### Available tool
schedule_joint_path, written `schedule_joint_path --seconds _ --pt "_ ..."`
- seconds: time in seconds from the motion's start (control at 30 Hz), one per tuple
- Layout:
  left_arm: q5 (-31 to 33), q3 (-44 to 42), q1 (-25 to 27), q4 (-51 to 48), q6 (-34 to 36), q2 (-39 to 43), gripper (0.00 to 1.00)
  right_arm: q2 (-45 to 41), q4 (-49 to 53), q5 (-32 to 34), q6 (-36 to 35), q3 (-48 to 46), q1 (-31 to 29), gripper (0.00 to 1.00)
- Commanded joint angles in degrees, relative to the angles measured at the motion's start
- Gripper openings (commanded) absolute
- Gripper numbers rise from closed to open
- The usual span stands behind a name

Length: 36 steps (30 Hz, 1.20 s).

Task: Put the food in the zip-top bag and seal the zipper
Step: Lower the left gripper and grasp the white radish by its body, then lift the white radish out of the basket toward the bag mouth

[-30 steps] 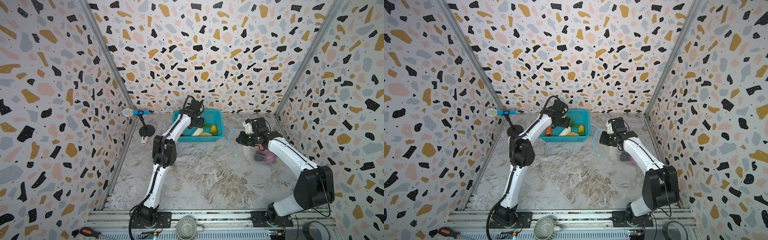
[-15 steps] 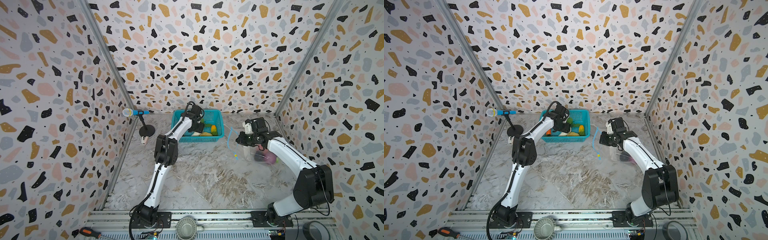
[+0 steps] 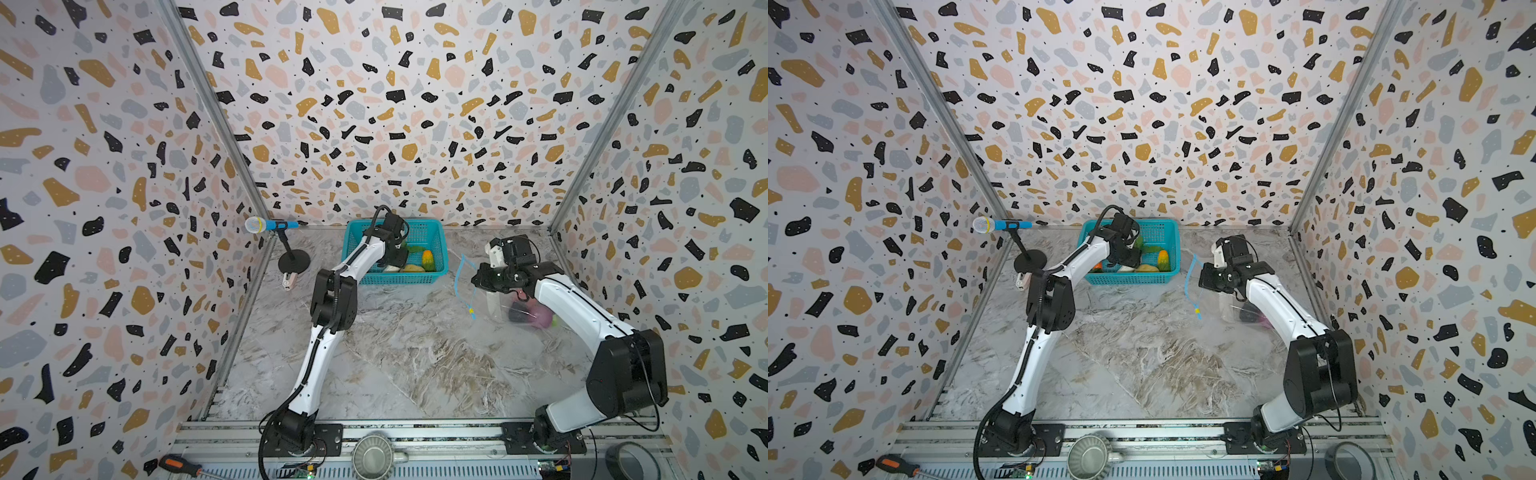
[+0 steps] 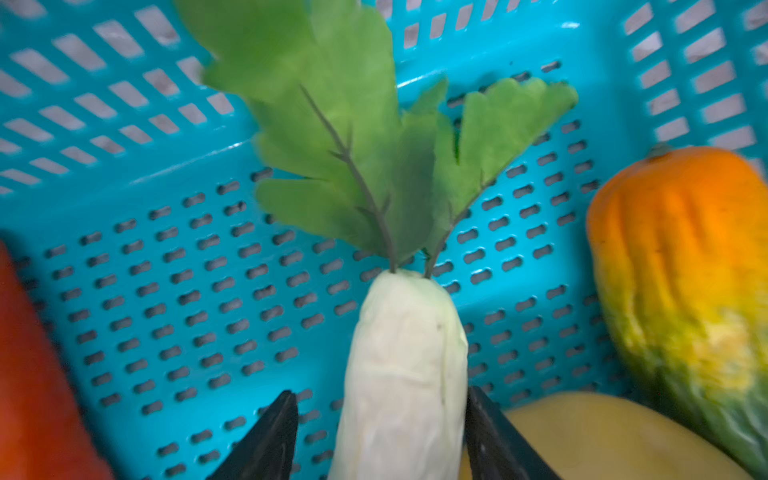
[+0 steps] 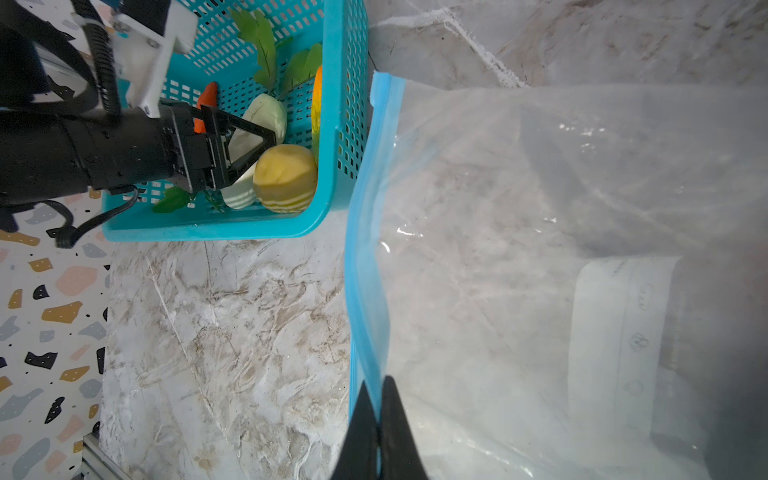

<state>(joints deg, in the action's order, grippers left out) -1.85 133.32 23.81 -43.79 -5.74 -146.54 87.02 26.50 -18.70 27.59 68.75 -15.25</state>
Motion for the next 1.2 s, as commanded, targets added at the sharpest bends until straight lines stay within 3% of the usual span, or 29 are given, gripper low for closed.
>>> schedule_joint_path --seconds 0.0,0.57,0.97,1.17 --pt "0.1 -0.2 0.2 1.9 -1.0 -1.0 0.61 -0.4 -0.3 -0.4 -0.3 0.4 -0.2 0.00" --pt "1.2 -2.7 0.2 8.1 -3.7 0.5 0.38 0.0 -0.9 -0.9 -0.1 0.0 -0.2 0.00" --pt "1.0 -9.0 0.2 12.4 -7.6 9.2 0.24 -0.1 -1.3 -1.8 0.4 0.3 -0.2 0.00" --pt "-0.8 -16.1 0.3 19.5 -11.7 16.5 0.21 0.1 -1.9 -2.6 0.8 0.4 -0.2 0.00"
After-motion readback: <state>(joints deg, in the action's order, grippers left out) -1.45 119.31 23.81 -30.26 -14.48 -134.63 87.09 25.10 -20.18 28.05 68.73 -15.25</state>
